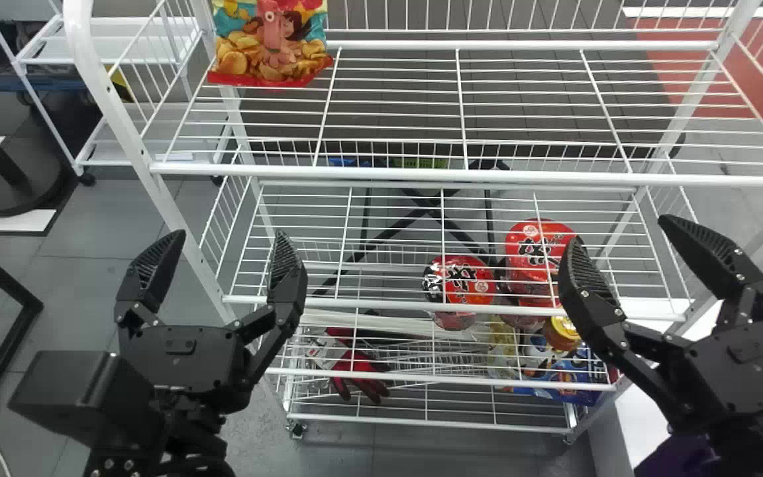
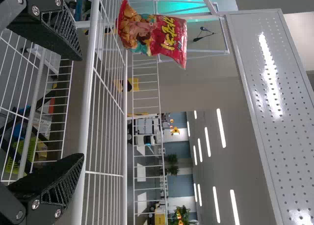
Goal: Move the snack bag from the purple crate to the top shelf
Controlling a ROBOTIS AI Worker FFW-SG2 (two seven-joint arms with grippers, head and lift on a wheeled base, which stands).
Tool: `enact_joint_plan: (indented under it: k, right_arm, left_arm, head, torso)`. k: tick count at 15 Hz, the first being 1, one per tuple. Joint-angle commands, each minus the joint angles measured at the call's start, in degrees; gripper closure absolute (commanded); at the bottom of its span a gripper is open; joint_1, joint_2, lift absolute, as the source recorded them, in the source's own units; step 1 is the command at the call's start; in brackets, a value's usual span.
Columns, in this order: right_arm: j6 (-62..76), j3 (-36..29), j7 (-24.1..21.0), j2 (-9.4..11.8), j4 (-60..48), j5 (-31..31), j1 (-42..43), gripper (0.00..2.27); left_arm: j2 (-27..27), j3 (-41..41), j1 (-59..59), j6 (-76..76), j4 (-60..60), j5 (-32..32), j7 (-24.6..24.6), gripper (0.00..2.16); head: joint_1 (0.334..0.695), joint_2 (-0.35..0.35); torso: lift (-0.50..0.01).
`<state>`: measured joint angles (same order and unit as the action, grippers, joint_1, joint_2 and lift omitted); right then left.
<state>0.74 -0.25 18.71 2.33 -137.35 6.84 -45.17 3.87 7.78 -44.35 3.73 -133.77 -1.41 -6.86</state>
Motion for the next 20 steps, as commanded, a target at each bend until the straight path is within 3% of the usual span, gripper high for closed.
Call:
enact_joint_plan:
  k: [1,20]
  right_arm:
    - [0.00,-0.01,0.01,0.04,0.16,-0.25,-0.01,0.12]
    - [0.88,-0.10,1.06,0.40,0.95,-0.34,-0.01,0.12]
  left_arm:
    - [0.00,-0.04,0.05,0.18,0.09,0.00,0.00,0.09]
    - [0.00,-0.04,-0.13,0.00,-0.18,-0.09,-0.09,0.09]
  head:
    - [0.695,0.044]
    - [0.695,0.051]
  torso:
    - [-0.231]
    - [-0.307]
